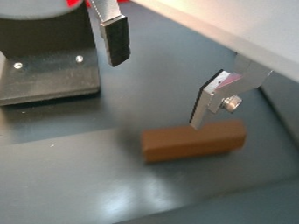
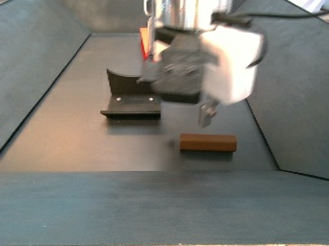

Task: Pick up the hexagon object. Move up. Place the hexagon object on the fixture. Regrasp the hexagon object. Move to above the board. Insert the hexagon object.
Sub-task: Pick up the hexagon object.

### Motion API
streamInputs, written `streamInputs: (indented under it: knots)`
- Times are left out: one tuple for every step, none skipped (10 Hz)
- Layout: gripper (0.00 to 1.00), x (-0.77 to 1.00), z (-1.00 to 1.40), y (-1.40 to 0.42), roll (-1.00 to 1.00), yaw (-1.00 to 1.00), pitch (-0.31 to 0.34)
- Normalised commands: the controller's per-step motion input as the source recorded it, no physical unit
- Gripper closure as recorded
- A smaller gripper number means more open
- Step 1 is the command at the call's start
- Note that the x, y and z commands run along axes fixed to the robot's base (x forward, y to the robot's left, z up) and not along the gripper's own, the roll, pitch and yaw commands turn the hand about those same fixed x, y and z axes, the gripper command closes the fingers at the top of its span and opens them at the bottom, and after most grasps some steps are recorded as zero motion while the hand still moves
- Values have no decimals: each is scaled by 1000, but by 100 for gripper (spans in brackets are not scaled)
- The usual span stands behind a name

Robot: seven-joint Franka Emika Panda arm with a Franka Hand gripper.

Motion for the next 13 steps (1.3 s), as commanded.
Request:
streamInputs:
  knots:
    - [0, 0, -946, 0, 0, -1000, -39]
    - [0, -160, -843, 66, -73, -803, -89]
    - [0, 0, 0, 20, -3, 0, 0]
    - [0, -43, -340, 120, -94, -111, -97]
    - [0, -174, -600, 240, -150, -509, -191]
    - [0, -111, -671, 260, -159, -514, -134]
    - [0, -80, -289, 343, -117, -474, -73]
    - [0, 0, -83, 0, 0, 0, -46]
    - [0, 0, -574, 51, -154, -186, -150]
    - [0, 0, -683, 69, -126, -146, -209]
    - [0, 0, -631, 100, -171, -100, -214]
    - [0, 0, -543, 106, -226, -29, -231]
    - [0, 0, 0, 0, 0, 0, -11]
